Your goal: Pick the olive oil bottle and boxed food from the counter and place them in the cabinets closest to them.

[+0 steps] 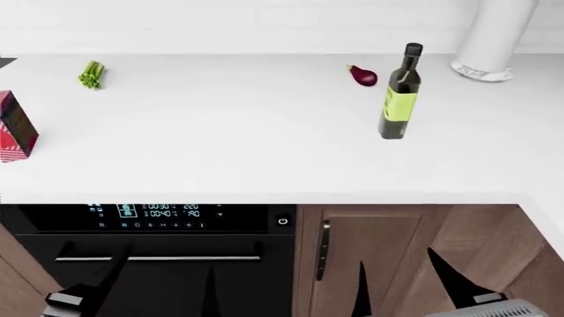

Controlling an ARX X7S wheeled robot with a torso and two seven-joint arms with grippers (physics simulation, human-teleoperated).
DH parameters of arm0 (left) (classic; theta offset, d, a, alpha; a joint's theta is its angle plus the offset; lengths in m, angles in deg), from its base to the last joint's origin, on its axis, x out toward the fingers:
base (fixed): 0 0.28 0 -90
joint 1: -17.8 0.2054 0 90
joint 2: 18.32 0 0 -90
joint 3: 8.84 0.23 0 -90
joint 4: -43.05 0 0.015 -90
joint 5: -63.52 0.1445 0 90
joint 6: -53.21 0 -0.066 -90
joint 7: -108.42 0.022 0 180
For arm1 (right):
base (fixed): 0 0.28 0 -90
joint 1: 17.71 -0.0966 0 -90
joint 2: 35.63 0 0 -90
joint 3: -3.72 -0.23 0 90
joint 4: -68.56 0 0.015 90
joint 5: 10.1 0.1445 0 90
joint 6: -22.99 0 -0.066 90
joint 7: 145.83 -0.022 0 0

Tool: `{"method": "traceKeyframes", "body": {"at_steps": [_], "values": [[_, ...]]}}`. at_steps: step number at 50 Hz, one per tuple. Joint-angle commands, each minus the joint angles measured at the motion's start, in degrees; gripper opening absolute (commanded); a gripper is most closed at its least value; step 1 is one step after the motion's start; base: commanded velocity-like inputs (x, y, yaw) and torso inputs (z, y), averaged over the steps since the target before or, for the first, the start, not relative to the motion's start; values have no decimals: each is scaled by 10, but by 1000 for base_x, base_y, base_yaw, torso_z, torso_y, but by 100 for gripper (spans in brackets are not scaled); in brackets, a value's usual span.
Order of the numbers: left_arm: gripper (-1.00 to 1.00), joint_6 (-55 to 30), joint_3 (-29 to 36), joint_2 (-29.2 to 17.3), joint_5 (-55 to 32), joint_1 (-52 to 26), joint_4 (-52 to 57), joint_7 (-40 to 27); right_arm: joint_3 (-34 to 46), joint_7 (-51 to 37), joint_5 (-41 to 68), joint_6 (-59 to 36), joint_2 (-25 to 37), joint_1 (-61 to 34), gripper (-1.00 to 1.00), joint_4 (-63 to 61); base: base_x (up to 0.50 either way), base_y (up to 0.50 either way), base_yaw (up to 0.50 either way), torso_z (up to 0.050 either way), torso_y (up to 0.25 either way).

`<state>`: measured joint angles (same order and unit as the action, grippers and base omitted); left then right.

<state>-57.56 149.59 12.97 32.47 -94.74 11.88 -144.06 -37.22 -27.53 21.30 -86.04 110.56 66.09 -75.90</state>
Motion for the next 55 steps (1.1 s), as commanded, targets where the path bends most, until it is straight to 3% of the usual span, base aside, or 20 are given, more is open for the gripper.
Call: {"method": "traceKeyframes", "body": {"at_steps": [1,31,37,55], "values": [[100,10,12,-1,2,-5,-5,-3,2,-1,2,-9,-1,-8,100,-8,500,0,0,0,0],[100,-3,20,5,-9,-20,-4,-3,5,-3,8,-18,-2,-18,100,-12,500,0,0,0,1],[100,-2,23,8,-8,-20,-7,-3,13,15,-14,10,5,-9,100,-5,0,-48,0,0,2],[100,0,28,10,-5,-20,-11,-4,15,25,-4,31,8,-3,100,3,0,-500,0,0,0]]}}
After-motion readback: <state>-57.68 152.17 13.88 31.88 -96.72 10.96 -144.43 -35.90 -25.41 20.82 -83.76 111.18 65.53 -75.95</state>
